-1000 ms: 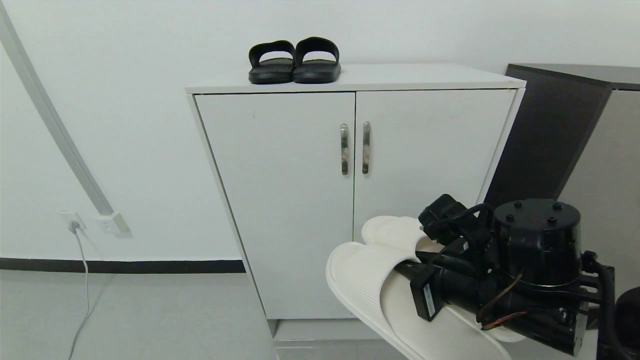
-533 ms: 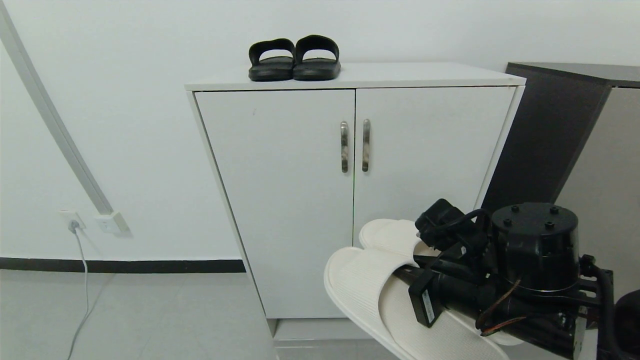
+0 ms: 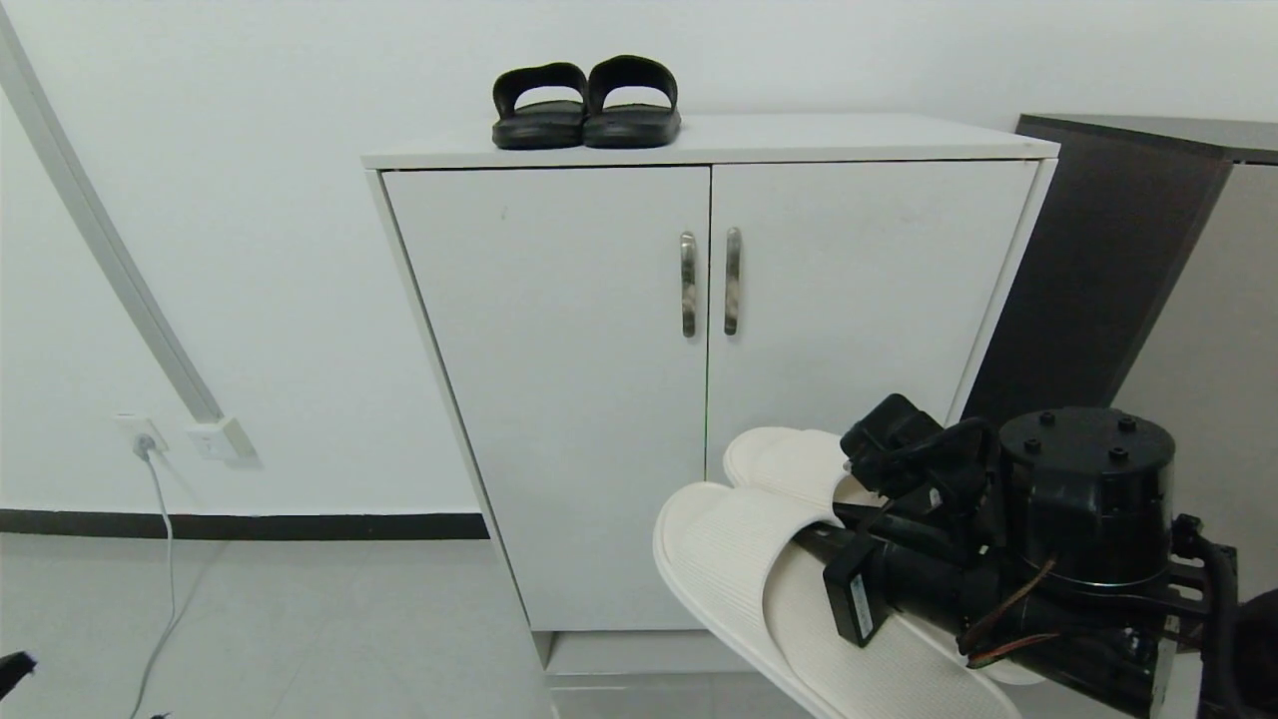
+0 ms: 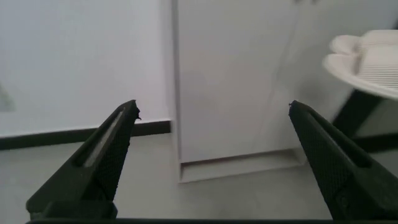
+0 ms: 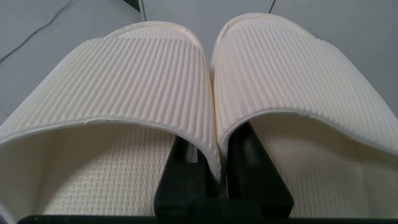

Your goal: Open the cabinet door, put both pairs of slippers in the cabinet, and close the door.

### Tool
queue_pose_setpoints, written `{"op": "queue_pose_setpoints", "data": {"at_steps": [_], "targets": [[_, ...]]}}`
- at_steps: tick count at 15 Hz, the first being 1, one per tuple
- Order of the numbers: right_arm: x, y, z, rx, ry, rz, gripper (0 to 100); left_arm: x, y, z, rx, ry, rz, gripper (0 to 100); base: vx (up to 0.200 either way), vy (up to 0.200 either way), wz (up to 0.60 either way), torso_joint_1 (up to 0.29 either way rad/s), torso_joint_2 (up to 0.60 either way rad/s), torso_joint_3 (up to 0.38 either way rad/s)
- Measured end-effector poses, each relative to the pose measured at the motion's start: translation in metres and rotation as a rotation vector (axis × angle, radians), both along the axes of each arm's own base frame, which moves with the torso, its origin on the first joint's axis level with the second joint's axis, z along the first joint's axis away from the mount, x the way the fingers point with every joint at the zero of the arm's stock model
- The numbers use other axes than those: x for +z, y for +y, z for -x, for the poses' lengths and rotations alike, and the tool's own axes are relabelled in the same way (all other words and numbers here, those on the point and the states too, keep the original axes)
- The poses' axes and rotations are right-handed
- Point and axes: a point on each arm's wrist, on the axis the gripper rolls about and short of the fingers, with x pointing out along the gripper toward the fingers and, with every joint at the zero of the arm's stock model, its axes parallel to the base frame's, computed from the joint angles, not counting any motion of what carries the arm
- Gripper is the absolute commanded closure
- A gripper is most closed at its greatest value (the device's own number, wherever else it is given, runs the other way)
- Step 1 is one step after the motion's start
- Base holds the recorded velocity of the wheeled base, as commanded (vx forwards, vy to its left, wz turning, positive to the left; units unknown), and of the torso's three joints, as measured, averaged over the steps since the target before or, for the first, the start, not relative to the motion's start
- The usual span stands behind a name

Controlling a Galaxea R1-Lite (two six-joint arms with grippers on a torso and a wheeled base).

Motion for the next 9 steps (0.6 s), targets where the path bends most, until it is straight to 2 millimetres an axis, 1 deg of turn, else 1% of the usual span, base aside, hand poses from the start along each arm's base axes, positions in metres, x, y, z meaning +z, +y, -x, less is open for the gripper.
{"op": "queue_pose_setpoints", "data": {"at_steps": [3, 5, 7, 9], "targets": [[0.000, 0.000, 0.000, 0.000, -0.001, 0.000, 100, 0.012, -0.002, -0.033, -0.062, 0.055, -0.031, 0, 0.000, 0.000, 0.00, 0.000, 0.00, 0.000], [0.000, 0.000, 0.000, 0.001, 0.000, 0.002, 100, 0.021, -0.004, -0.054, -0.092, 0.039, -0.037, 0, 0.000, 0.000, 0.00, 0.000, 0.00, 0.000], [-0.001, 0.000, 0.000, 0.001, 0.000, 0.002, 100, 0.029, -0.011, -0.072, -0.163, 0.043, -0.028, 0, 0.000, 0.000, 0.00, 0.000, 0.00, 0.000], [0.000, 0.000, 0.000, 0.001, 0.000, 0.002, 100, 0.037, -0.022, -0.086, -0.249, 0.074, 0.020, 0, 0.000, 0.000, 0.00, 0.000, 0.00, 0.000]]}}
